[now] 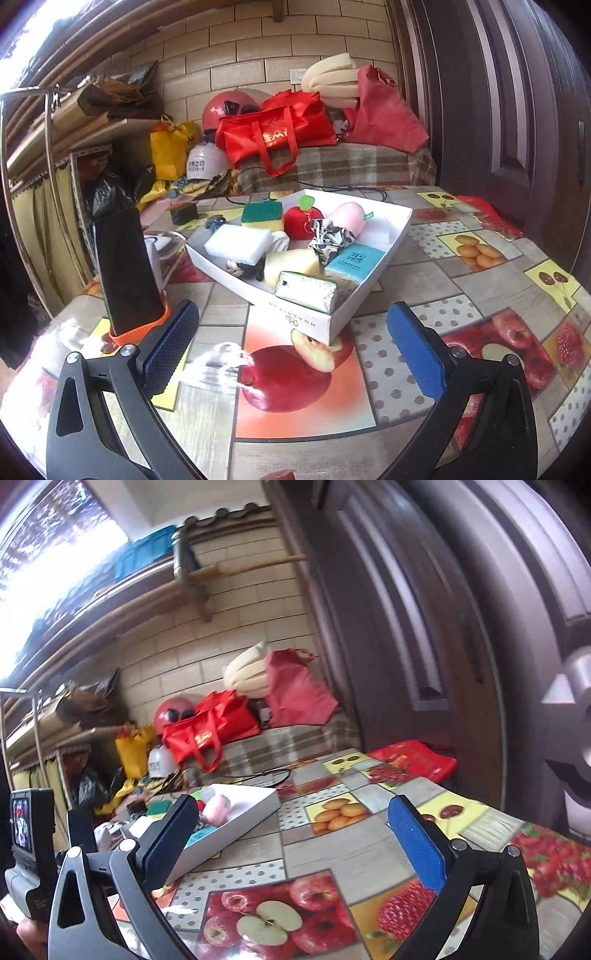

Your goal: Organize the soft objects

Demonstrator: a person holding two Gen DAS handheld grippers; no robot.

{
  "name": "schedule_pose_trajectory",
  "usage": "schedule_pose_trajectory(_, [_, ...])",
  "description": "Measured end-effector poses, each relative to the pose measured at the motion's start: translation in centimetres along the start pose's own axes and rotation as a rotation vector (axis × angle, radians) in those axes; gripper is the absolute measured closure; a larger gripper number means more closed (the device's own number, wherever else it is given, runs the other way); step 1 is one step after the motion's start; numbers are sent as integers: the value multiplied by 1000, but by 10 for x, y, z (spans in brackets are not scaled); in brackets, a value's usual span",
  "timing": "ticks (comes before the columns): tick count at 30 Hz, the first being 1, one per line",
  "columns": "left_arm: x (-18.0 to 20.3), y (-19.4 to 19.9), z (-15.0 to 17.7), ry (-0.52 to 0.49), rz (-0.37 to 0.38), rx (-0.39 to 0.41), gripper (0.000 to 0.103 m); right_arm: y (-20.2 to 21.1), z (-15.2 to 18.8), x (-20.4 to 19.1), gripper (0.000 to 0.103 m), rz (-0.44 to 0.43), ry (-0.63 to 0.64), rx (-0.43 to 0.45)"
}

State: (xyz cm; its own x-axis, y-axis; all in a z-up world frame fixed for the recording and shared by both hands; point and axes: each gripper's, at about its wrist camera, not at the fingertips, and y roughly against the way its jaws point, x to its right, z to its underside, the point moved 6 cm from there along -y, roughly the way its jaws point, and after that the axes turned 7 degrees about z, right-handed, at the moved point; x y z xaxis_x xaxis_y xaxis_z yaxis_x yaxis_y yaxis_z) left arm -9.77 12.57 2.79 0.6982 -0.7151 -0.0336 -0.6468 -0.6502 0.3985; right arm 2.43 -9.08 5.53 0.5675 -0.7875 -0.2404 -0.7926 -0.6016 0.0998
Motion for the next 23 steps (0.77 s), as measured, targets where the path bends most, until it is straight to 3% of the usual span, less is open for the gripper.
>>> schedule_pose_trajectory(5, [7, 7, -2, -49, -18, 31, 0, -29, 11, 15, 0, -23, -98, -176])
schedule_pose_trajectory(12, [3, -2, 1, 4, 46, -38, 0, -14, 11, 19, 0, -32, -123, -135])
schedule_pose_trajectory(23, [-5, -8, 5, 57, 48, -81, 0, -11, 11, 24, 0, -1, -128, -125])
